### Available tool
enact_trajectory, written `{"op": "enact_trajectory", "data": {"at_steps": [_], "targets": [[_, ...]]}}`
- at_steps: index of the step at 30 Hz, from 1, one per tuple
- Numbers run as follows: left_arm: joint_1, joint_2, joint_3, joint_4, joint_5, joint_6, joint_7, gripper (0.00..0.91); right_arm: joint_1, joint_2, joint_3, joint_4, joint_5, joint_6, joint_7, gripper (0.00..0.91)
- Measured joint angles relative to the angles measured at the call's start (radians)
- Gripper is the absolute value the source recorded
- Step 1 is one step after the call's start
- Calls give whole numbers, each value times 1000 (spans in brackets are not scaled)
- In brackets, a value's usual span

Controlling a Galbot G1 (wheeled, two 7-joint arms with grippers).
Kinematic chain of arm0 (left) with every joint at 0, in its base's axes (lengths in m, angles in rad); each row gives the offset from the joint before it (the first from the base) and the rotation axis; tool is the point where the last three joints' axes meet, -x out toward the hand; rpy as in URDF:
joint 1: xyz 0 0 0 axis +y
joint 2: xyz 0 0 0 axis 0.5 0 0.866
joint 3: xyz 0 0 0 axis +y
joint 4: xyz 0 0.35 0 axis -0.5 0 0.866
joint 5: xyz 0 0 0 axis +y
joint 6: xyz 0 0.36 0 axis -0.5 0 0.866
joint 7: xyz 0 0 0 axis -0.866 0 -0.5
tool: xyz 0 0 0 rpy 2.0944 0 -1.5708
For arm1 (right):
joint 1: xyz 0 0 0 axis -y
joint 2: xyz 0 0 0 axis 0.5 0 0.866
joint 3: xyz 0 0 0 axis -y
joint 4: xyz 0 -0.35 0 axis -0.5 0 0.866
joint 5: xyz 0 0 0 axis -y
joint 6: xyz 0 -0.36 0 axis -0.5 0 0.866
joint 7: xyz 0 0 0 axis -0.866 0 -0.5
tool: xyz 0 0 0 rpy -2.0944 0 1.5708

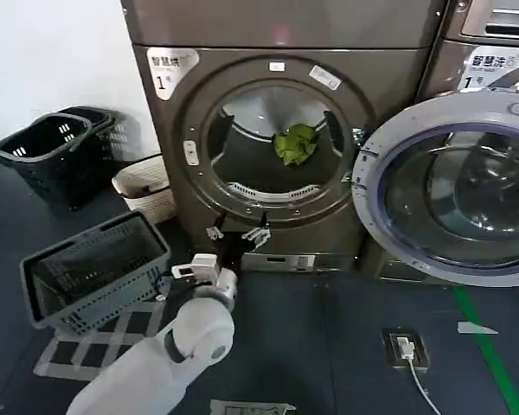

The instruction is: Grasp the clothes from the dryer.

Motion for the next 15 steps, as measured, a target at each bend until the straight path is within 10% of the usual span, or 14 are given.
{"op": "enact_trajectory", "data": {"at_steps": [15], "targets": [[2, -4, -3, 0, 2, 0, 1, 907, -1, -1, 2, 3, 0, 3, -7, 907]]}}
